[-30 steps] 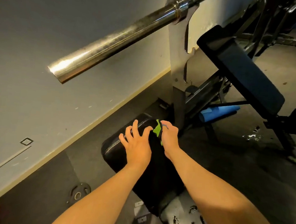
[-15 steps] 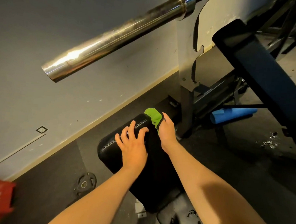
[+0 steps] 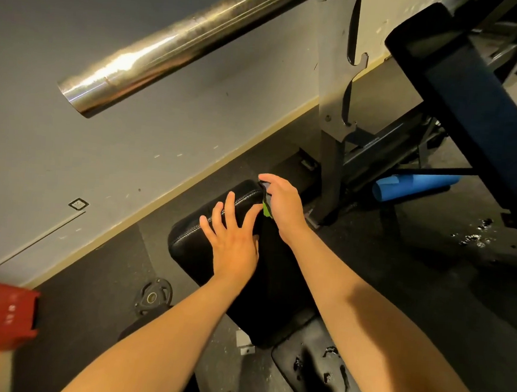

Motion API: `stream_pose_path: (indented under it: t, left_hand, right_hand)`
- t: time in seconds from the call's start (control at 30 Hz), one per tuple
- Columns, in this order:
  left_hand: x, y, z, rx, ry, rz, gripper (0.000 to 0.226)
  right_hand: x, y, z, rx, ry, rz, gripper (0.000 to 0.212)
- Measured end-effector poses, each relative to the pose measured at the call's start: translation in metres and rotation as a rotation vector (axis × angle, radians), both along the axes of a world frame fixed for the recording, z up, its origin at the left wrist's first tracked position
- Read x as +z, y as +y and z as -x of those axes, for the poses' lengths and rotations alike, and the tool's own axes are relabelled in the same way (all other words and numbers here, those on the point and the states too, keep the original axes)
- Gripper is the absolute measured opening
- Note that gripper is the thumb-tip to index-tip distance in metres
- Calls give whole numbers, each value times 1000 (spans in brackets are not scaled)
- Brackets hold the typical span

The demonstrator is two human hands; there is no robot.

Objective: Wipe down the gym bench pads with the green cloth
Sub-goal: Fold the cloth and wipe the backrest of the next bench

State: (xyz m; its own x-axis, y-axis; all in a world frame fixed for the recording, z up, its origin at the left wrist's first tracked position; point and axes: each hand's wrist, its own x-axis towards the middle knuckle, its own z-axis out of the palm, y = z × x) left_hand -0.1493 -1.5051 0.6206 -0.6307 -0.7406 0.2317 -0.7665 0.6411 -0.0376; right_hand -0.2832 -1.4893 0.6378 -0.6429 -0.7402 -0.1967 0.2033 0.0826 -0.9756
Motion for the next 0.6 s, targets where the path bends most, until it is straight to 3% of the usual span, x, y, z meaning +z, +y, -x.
stream_pose_path:
  t: [0.13,0.3,0.4,0.6]
  left_hand:
    - [-7,0,1,-3,-1,-1,76]
    - [-16,-5,0,-9,-44,-10,78]
    - [-17,-6,0,-7,-53,-15,78]
    - [-16,-2,1,-1,-80,-30,80]
  right_hand:
    - [-43,11,-3,-22,-113,-39,32]
    - [-99,34,-9,-94,-326,-267,31]
    - [-93,31,-8,-106,-277,-237,31]
    - [-21,8,6,9,13,84,38]
